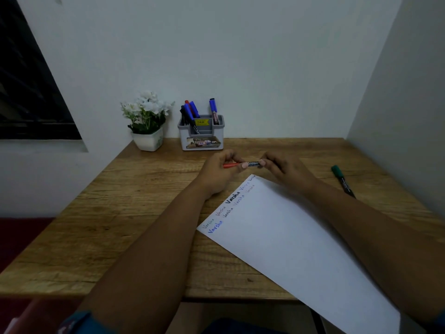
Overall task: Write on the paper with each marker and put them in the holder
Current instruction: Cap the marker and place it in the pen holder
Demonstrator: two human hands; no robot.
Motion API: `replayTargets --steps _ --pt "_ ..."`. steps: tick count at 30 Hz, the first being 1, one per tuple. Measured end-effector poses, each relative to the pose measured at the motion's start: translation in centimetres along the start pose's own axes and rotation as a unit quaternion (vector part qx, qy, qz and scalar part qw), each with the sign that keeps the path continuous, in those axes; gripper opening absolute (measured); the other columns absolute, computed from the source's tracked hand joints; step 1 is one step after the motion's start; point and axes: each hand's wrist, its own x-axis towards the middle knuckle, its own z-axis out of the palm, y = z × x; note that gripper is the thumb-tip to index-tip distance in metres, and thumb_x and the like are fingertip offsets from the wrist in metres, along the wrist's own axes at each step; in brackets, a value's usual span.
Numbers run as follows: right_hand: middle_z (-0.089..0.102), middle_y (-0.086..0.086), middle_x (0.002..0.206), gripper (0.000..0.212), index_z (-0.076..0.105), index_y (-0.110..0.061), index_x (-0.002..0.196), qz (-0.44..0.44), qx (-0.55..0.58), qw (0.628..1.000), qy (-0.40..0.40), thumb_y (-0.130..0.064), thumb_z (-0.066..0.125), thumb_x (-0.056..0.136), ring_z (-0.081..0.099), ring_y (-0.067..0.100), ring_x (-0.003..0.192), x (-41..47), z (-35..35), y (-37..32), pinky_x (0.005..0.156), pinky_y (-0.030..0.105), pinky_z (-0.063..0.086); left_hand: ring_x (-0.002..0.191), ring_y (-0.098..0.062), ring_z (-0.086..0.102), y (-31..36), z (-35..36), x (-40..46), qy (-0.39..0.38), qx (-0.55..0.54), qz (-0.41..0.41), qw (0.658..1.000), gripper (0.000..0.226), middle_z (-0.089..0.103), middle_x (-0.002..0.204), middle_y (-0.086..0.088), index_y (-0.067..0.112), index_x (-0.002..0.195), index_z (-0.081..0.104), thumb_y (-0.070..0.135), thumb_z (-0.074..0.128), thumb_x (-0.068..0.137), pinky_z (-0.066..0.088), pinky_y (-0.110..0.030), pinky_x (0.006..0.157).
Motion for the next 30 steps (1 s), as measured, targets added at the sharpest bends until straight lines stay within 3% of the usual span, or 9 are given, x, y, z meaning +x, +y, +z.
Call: replayTargets --steps 5,9,13,17,20,24,27,30 --pt "0.043 -0.014 0.062 0.03 0.061 -0.005 0.088 -0.036 -0.014 0.999 0.001 -0.026 0.045 0.1 0.046 -0.004 0.062 0.1 0.1 0.3 0.057 0.011 0.032 0.057 0.005 0.048 -0.2 -0.1 0.1 0.007 0.018 0.007 1.0 0.019 0.059 0.072 0.008 0.009 0.091 0.063 0.024 0.072 0.086 0.04 -0.013 0.058" --pt "0.049 -0.005 0.078 0.037 0.062 -0.004 0.098 -0.062 -0.051 0.997 0.019 -0.03 0.036 0.1 0.04 0.002 0.071 0.2 0.5 0.6 0.063 0.015 0.028 0.074 -0.01 0.064 -0.1 -0.5 0.4 0.072 -0.074 -0.029 0.994 0.028 0.068 0.092 -0.004 0.012 0.104 0.059 0.026 0.074 0.084 0.052 -0.024 0.068" --pt "0.06 0.011 0.087 0.023 0.067 -0.001 0.104 -0.088 -0.079 0.992 0.03 -0.017 0.054 0.094 0.051 0.018 0.075 0.4 0.9 0.9 0.068 0.019 0.032 0.081 -0.014 0.072 0.2 -1.1 0.6 0.105 -0.22 -0.06 0.968 0.034 0.072 0.092 -0.006 0.003 0.109 0.059 0.007 0.076 0.08 0.058 -0.025 0.078" --pt "0.046 -0.001 0.09 0.028 0.07 -0.005 0.113 -0.085 -0.06 0.993 0.057 -0.006 0.069 0.084 0.045 0.01 0.074 0.2 0.6 0.8 0.068 0.006 0.032 0.079 -0.011 0.073 0.6 -0.6 0.6 0.094 -0.336 -0.09 0.933 0.018 0.073 0.087 -0.003 0.006 0.099 0.062 0.001 0.069 0.084 0.057 -0.027 0.084" --pt "0.044 -0.006 0.09 0.032 0.07 -0.007 0.114 -0.093 -0.063 0.992 0.056 -0.008 0.073 0.082 0.05 0.014 0.072 0.0 0.3 0.7 0.064 0.024 0.043 0.083 -0.018 0.073 0.7 -0.1 0.6 0.077 -0.398 -0.091 0.91 0.013 0.073 0.084 -0.005 0.005 0.099 0.06 0.0 0.065 0.088 0.06 -0.031 0.08" --pt "0.049 -0.007 0.093 0.033 0.07 -0.008 0.113 -0.11 -0.059 0.99 0.059 -0.008 0.075 0.081 0.057 0.016 0.073 0.1 0.6 0.4 0.064 0.033 0.051 0.075 -0.018 0.073 0.5 0.2 0.7 0.105 -0.402 -0.099 0.904 0.01 0.07 0.084 -0.01 0.002 0.1 0.061 0.01 0.061 0.093 0.061 -0.026 0.071" --pt "0.054 -0.007 0.094 0.033 0.068 -0.01 0.113 -0.121 -0.076 0.988 0.062 -0.008 0.075 0.081 0.055 0.011 0.075 0.2 0.7 0.0 0.065 0.023 0.042 0.076 -0.014 0.073 0.2 0.1 0.9 0.127 -0.377 -0.1 0.912 0.011 0.07 0.089 -0.01 0.001 0.102 0.062 0.008 0.058 0.094 0.06 -0.026 0.077" --pt "0.06 0.003 0.094 0.028 0.067 -0.008 0.111 -0.141 -0.116 0.982 0.043 -0.008 0.071 0.083 0.058 0.021 0.079 0.7 0.4 -0.2 0.065 0.028 0.042 0.082 -0.014 0.072 0.4 -0.1 1.0 0.123 -0.379 -0.096 0.912 0.015 0.068 0.096 -0.011 -0.002 0.109 0.058 0.006 0.054 0.097 0.059 -0.028 0.081"
